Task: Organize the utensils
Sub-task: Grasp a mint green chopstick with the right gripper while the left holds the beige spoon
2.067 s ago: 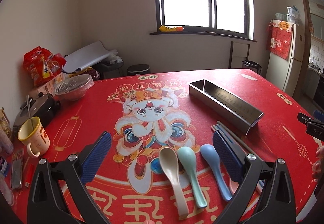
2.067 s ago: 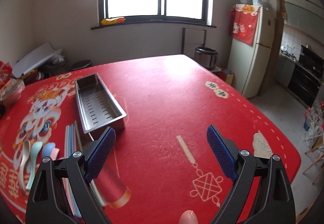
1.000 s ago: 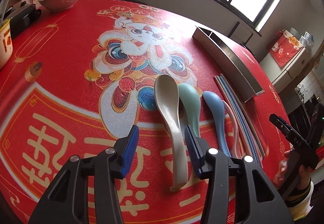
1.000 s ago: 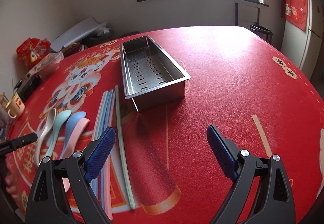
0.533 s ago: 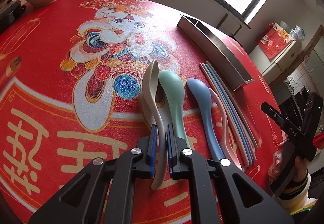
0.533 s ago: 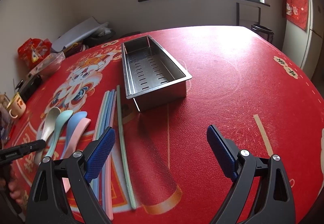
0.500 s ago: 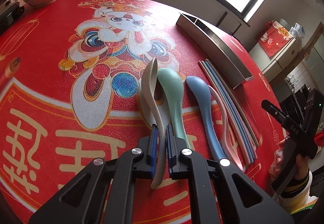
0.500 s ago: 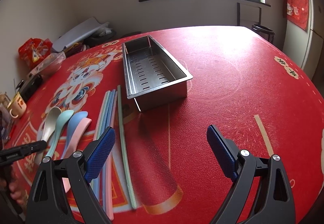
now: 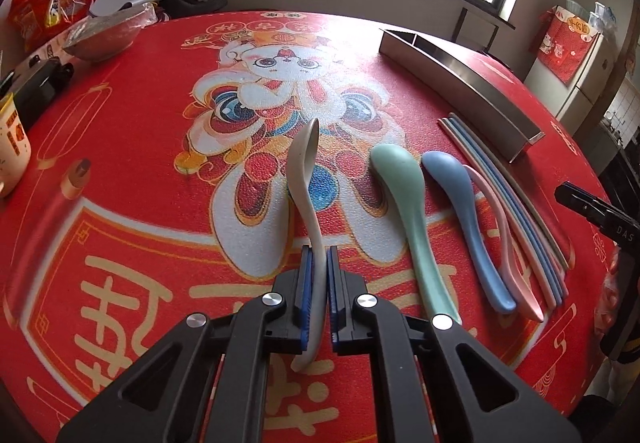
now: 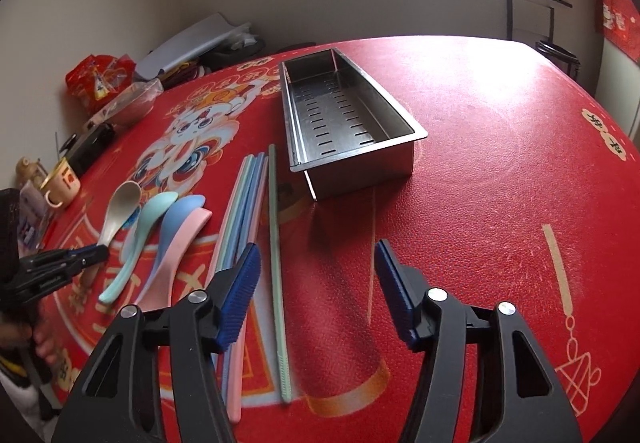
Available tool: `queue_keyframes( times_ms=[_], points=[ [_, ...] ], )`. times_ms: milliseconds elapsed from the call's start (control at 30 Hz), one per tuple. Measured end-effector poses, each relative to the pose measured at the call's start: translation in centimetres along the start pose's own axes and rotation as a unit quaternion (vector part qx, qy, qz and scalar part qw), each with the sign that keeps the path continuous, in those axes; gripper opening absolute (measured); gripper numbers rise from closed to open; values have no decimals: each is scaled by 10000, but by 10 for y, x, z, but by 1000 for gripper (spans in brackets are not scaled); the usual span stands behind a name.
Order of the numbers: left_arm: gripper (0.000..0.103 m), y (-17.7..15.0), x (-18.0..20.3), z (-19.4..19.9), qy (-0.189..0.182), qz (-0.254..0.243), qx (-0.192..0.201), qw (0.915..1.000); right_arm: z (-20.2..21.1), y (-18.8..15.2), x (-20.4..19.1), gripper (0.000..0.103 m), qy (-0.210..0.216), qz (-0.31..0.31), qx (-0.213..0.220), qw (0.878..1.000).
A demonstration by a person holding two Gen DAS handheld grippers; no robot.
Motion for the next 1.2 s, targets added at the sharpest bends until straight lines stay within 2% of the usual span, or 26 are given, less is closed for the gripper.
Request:
queue_keyframes(
  times_ms=[33,200,367,533,800,900,1200],
  points=[
    [7,1,-1,-1,33,-33,17,10000,-1,-2,-3,37,21,90,-67,9999],
    [7,6,0,-5,5,-104,129,9999,-12,-5,-20,22,36,634,-411,9971],
    [7,8,-2,-7,-225,37,152,9996,-32,-8,-30,18,-100,974,-729,9925],
    [8,7,-2,-6,-257,86,177,9995,-42,0,-30,16,-185,1009,-771,9917],
    [8,7,1,-6,-115,-25,199,9997,-49,7,-35,15,-38,1124,-683,9913],
    [8,7,0,-6,-140,1,198,9997,-48,7,-36,7,64,1092,-648,9919],
    [8,7,1,-6,-86,-39,206,9997,-36,5,-32,6,162,946,-482,9942]
  ],
)
Point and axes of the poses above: each gripper's, at about its wrist camera, not at the fingertips, and z roughly against the way its jaws point, x to its right, y to its top, the point moved 10 cm from there along -z, roughly the way its jaws point, and after that the axes turned 5 degrees about z, right-handed, at the moved point
